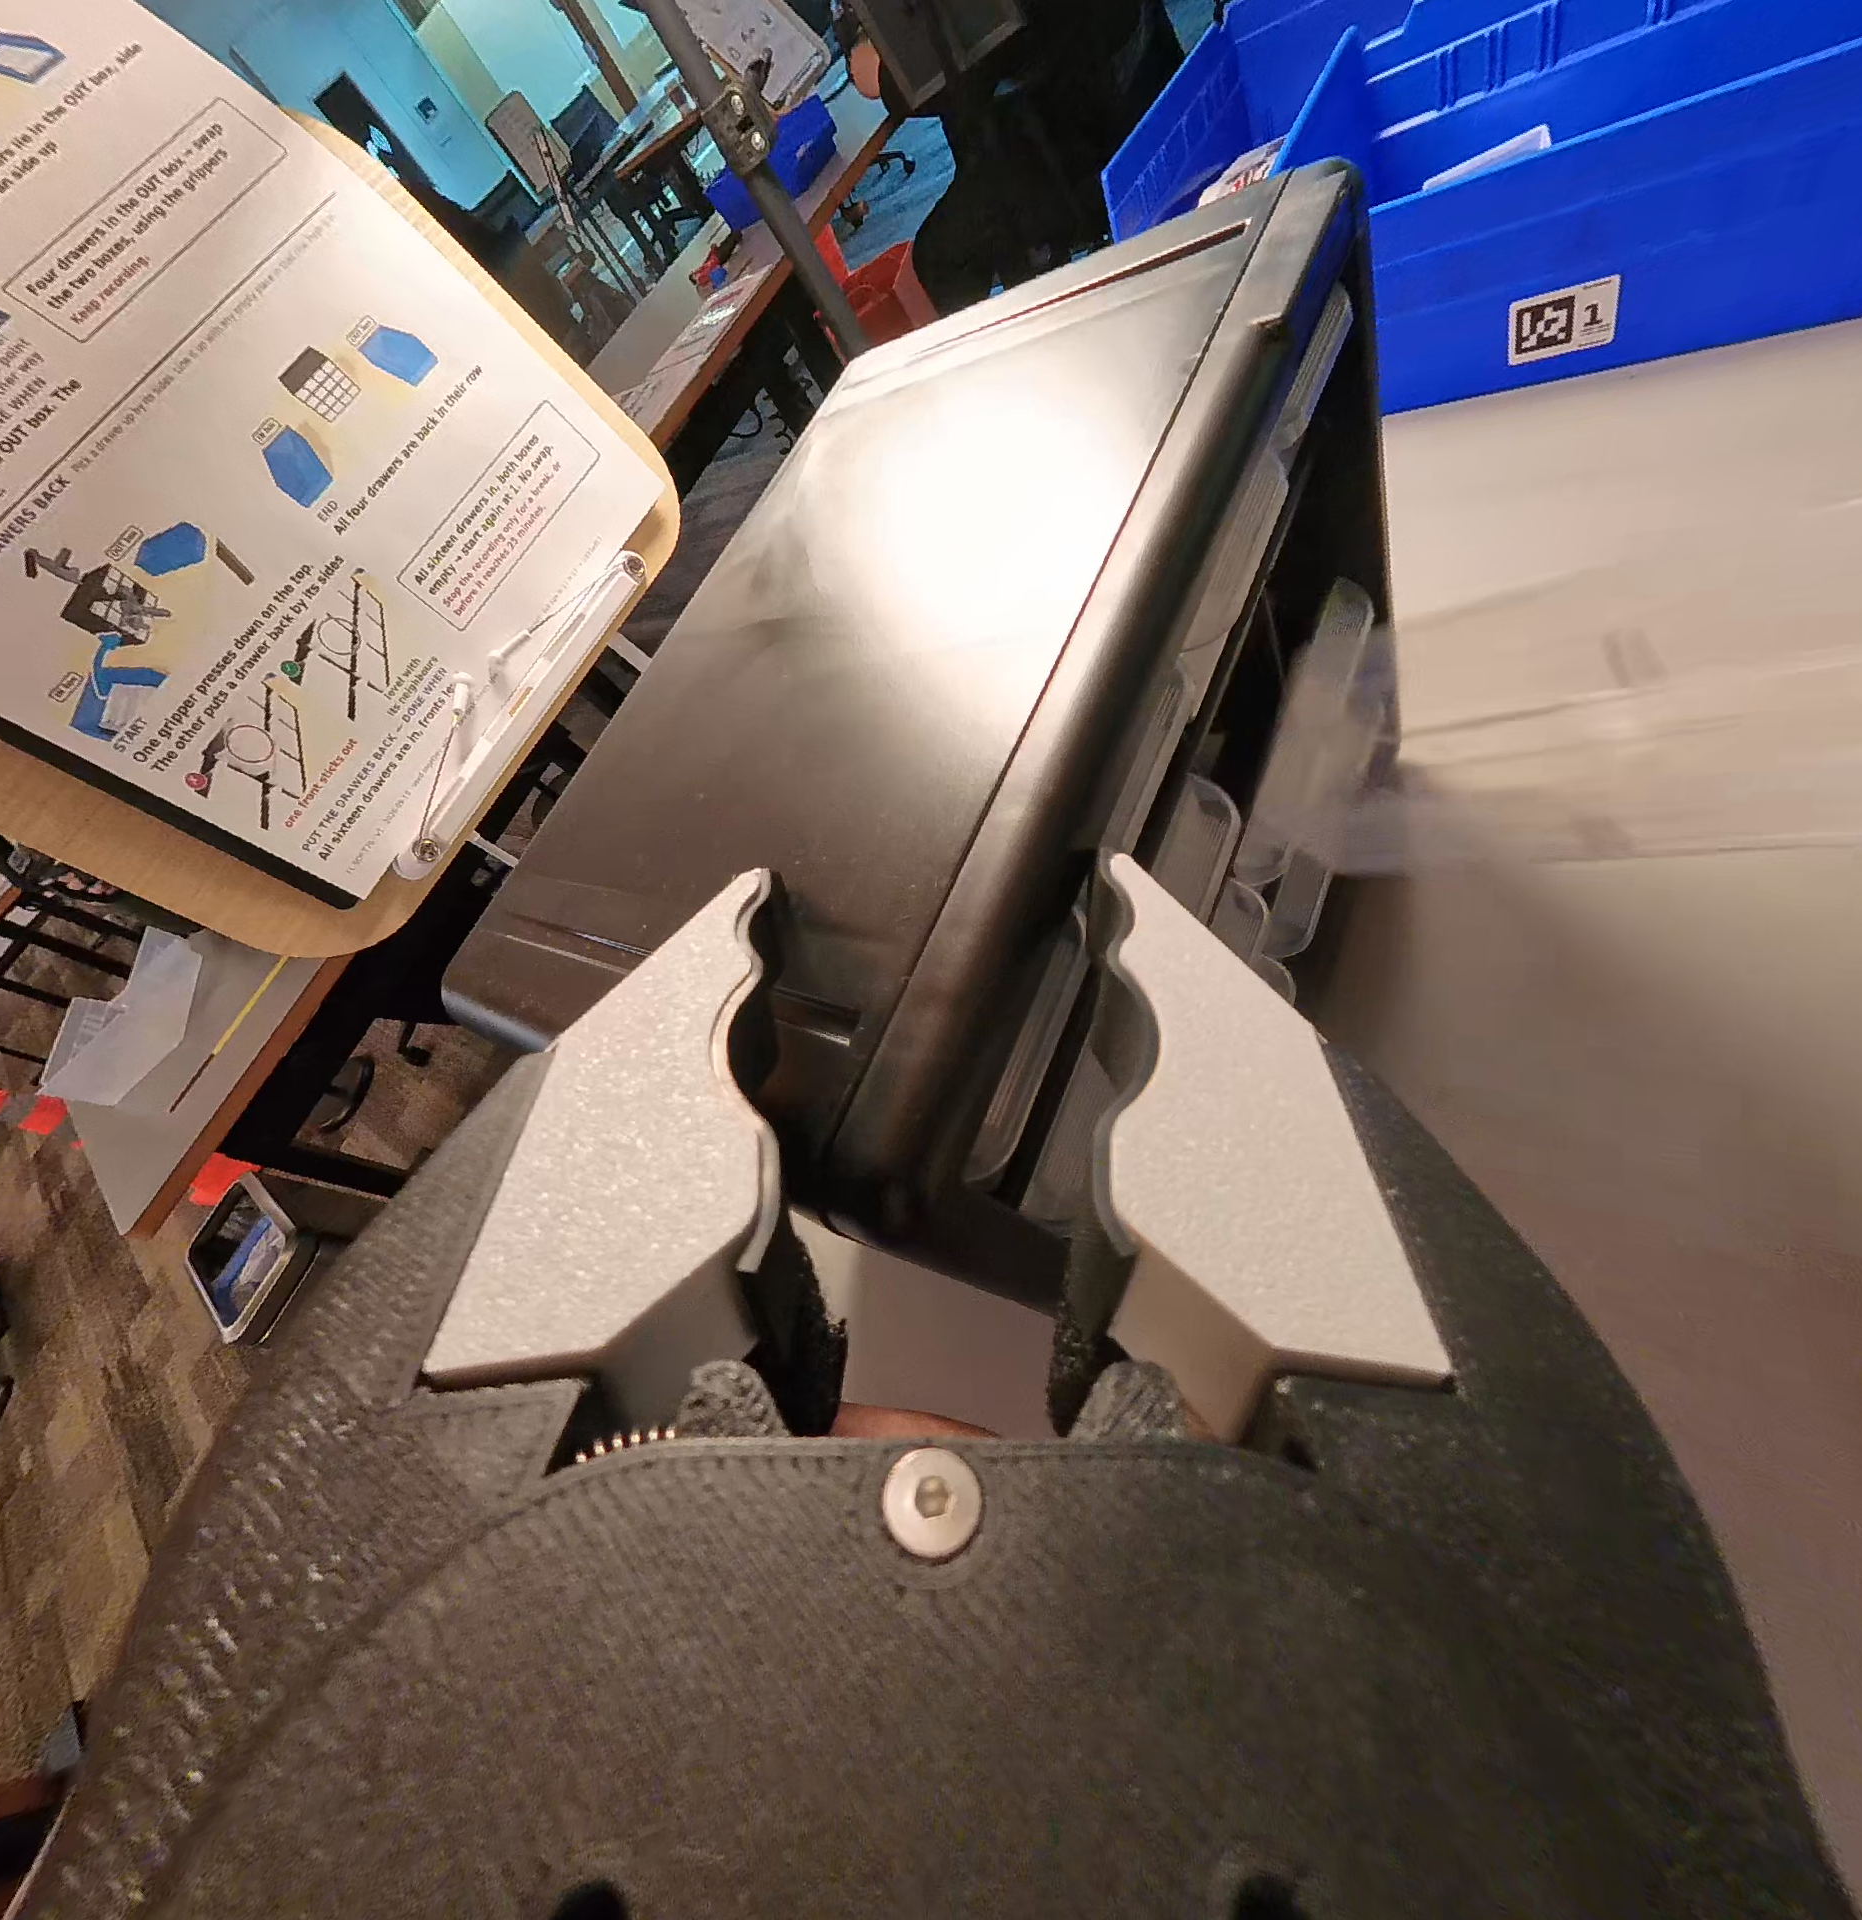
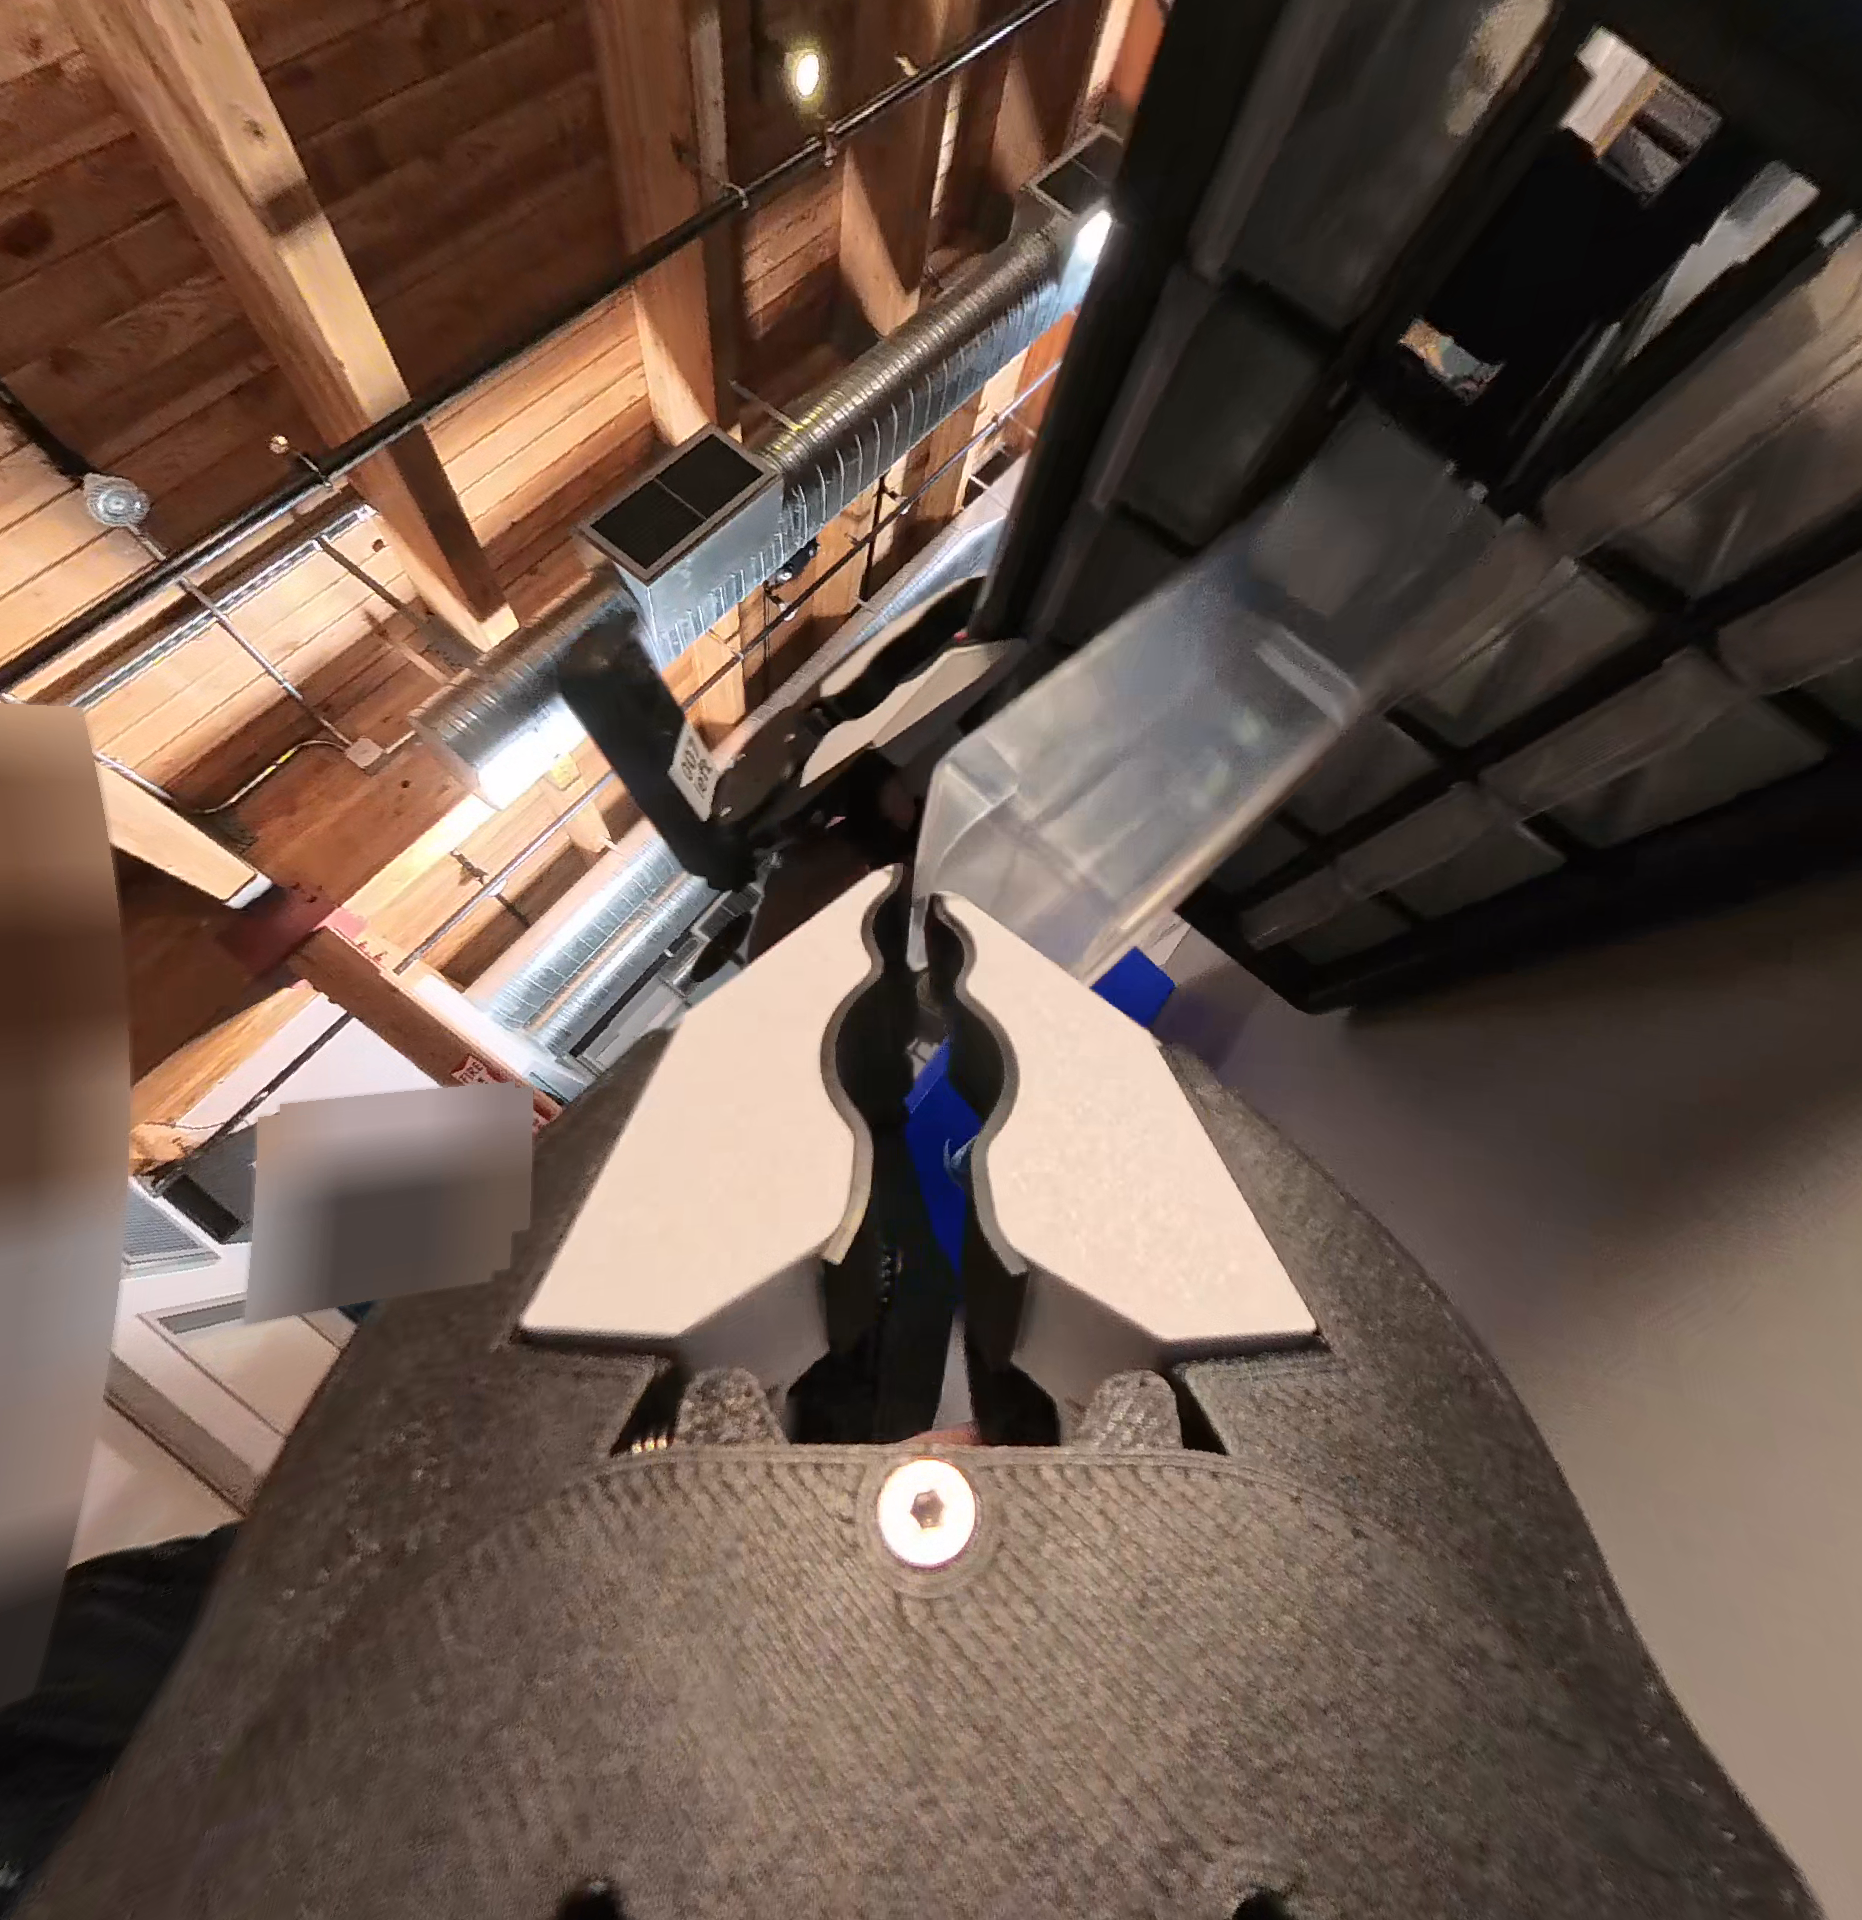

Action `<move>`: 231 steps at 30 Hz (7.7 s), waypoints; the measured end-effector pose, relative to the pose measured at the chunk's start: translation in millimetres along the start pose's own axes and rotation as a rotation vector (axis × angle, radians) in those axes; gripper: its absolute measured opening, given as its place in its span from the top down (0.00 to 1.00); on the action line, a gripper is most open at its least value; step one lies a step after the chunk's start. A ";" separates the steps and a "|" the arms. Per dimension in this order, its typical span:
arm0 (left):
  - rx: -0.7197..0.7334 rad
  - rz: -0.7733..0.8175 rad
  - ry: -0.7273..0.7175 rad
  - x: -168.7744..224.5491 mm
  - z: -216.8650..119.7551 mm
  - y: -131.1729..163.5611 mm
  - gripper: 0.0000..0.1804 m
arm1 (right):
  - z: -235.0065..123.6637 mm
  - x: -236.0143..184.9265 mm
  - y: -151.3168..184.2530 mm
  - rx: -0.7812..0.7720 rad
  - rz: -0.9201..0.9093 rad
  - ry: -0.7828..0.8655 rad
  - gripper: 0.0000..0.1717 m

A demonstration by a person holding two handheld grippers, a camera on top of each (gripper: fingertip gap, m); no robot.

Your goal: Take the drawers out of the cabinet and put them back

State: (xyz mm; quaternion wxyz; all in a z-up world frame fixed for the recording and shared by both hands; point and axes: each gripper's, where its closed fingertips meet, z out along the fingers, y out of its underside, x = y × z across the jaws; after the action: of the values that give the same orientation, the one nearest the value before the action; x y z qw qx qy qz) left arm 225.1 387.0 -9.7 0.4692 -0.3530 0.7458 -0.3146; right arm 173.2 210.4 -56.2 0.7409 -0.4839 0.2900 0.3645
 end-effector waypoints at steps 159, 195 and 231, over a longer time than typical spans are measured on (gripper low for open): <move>-0.064 -0.169 0.019 0.3 -2.0 3.5 0.63 | -6.1 14.3 53.2 -0.259 0.047 0.141 0.98; -0.075 -0.148 0.002 0.0 -0.9 4.1 0.63 | -46.5 87.2 73.0 -1.166 -1.021 0.619 0.82; -0.079 -0.139 -0.009 -0.4 0.7 4.5 0.62 | -291.4 104.1 -245.6 -1.645 -1.256 0.721 0.99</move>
State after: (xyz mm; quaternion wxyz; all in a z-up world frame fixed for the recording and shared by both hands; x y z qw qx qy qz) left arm 224.8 389.7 -13.3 0.4353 -0.4235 0.7294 -0.3150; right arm 411.3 -98.5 -119.3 0.1168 -0.9703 -0.1405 -0.1589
